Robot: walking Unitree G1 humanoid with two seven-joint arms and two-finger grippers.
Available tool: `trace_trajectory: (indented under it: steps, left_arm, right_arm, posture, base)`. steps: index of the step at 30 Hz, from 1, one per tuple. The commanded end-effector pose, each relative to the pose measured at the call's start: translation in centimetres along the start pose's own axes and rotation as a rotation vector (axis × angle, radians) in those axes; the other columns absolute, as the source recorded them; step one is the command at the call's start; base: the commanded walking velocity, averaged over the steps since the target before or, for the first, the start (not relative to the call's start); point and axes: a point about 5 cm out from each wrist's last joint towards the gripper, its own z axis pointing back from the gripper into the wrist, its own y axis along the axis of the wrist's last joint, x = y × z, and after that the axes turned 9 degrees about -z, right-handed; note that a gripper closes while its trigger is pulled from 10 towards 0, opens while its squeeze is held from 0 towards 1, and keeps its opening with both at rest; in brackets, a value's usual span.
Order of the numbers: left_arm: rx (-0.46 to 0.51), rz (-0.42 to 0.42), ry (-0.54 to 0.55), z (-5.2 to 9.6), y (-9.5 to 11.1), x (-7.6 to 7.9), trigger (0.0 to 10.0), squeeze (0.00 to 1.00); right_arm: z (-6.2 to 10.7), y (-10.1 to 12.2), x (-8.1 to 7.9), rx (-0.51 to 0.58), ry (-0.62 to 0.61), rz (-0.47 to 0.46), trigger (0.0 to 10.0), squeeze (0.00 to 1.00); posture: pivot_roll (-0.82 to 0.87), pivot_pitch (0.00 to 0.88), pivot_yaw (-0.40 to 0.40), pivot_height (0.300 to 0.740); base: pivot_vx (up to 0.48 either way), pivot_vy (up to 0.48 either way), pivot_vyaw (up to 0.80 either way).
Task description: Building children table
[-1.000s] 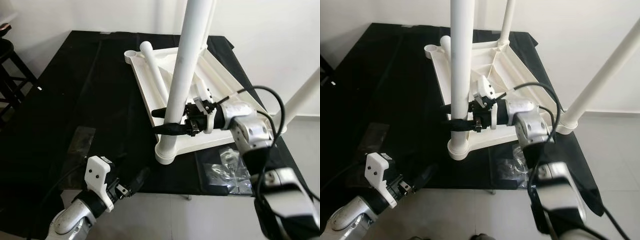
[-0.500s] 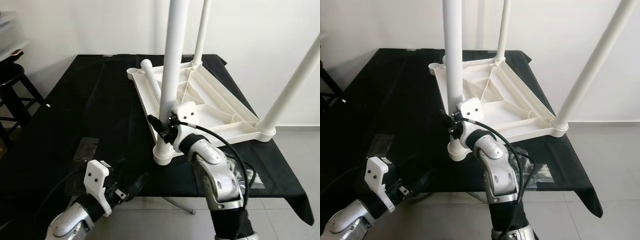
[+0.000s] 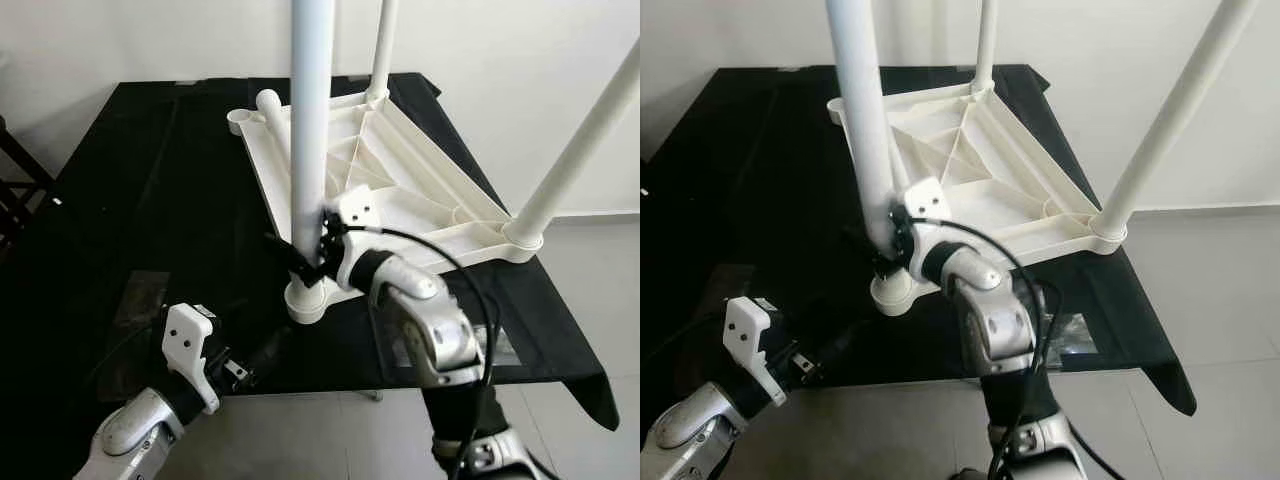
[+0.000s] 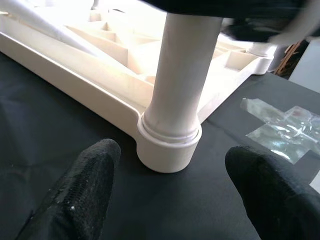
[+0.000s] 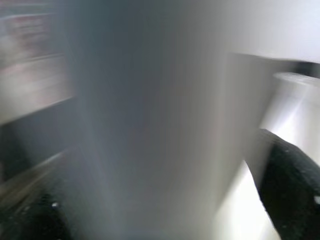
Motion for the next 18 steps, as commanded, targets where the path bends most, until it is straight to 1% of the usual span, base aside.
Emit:
trace_trajectory:
  steps: [1,3,4,5,6,7,8,9,10,11,13,14,15,16,18]
  left_arm:
    - [-0.032,0.008,-0.006,0.4,-0.4,0.2,10.0,0.0]
    - [-0.032,0.008,-0.006,0.4,-0.4,0.2,10.0,0.0]
    - [-0.031,0.009,-0.006,0.4,-0.3,0.2,10.0,0.0]
    - [-0.031,0.009,-0.005,0.5,-0.3,0.3,10.0,0.0]
    - [-0.031,0.009,-0.005,0.5,-0.3,0.3,10.0,0.0]
    - [-0.032,0.01,-0.006,0.6,-0.3,0.3,10.0,0.0]
    - [-0.032,0.01,-0.006,0.6,-0.3,0.3,10.0,0.0]
    - [-0.031,0.01,-0.007,0.6,-0.2,0.4,10.0,0.0]
    - [-0.031,0.011,-0.008,0.7,-0.1,0.6,10.0,0.0]
    - [-0.031,0.011,-0.008,0.7,-0.1,0.6,10.0,0.0]
    - [-0.032,0.013,-0.009,0.9,0.0,0.8,10.0,0.0]
    - [-0.032,0.015,-0.008,1.0,0.0,0.8,10.0,0.0]
    - [-0.032,0.016,-0.008,1.0,0.0,0.9,10.0,0.0]
    - [-0.033,0.017,-0.009,1.1,0.1,0.9,10.0,0.0]
    - [-0.034,0.017,-0.01,1.1,0.1,0.9,10.0,0.0]
  right_arm:
    - [0.4,0.5,-0.6,-0.041,0.295,0.079,10.0,0.78]
    - [0.4,0.5,-0.6,-0.041,0.295,0.079,10.0,0.78]
    - [0.7,0.6,-0.1,-0.074,0.344,0.088,10.0,0.0]
    - [1.0,0.7,0.3,-0.095,0.398,0.084,10.0,0.0]
    - [1.0,0.7,0.3,-0.095,0.398,0.084,10.0,0.0]
    - [1.1,0.8,1.1,-0.121,0.431,0.067,10.0,0.0]
    - [1.1,0.8,1.1,-0.121,0.431,0.067,10.0,0.0]
    - [1.1,1.0,1.7,-0.135,0.454,0.069,10.0,0.0]
    - [0.9,1.4,2.4,-0.139,0.45,0.075,10.0,0.0]
    - [0.9,1.4,2.4,-0.139,0.45,0.075,10.0,0.0]
    - [0.3,2.1,3.4,-0.135,0.424,0.085,10.0,0.0]
    - [0.2,2.4,3.7,-0.134,0.423,0.08,9.6,0.0]
    - [0.2,2.6,3.9,-0.133,0.438,0.077,9.6,0.0]
    - [0.3,2.6,4.0,-0.147,0.46,0.078,0.0,0.0]
    - [0.4,2.4,4.1,-0.169,0.48,0.087,0.0,0.0]
  posture:
    - [-0.13,0.154,-0.015,0.74]
    - [-0.13,0.154,-0.015,0.74]
    - [-0.13,0.161,-0.017,0.74]
    - [-0.13,0.162,-0.018,0.74]
    - [-0.13,0.162,-0.018,0.74]
    - [-0.12,0.17,-0.019,0.74]
    - [-0.12,0.17,-0.019,0.74]
    - [-0.11,0.178,-0.021,0.74]
    - [-0.1,0.184,-0.024,0.74]
    - [-0.1,0.184,-0.024,0.74]
    - [-0.1,0.187,-0.026,0.74]
    - [-0.09,0.187,-0.024,0.74]
    - [-0.09,0.187,-0.024,0.74]
    - [-0.08,0.194,-0.02,0.74]
    - [-0.08,0.194,-0.02,0.74]
  base:
    - [0.0,0.0,0.0]
    - [0.0,0.0,0.0]
    - [0.0,0.0,0.0]
    - [0.0,0.0,0.0]
    - [0.0,0.0,0.0]
    - [0.0,0.0,0.0]
    - [0.0,0.0,0.0]
    - [0.0,0.0,0.0]
    - [0.0,0.0,0.0]
    - [0.0,0.0,0.0]
    - [0.0,0.0,0.0]
    - [0.0,0.0,0.0]
    - [0.0,0.0,0.0]
    - [0.0,0.0,0.0]
    - [0.0,0.0,0.0]
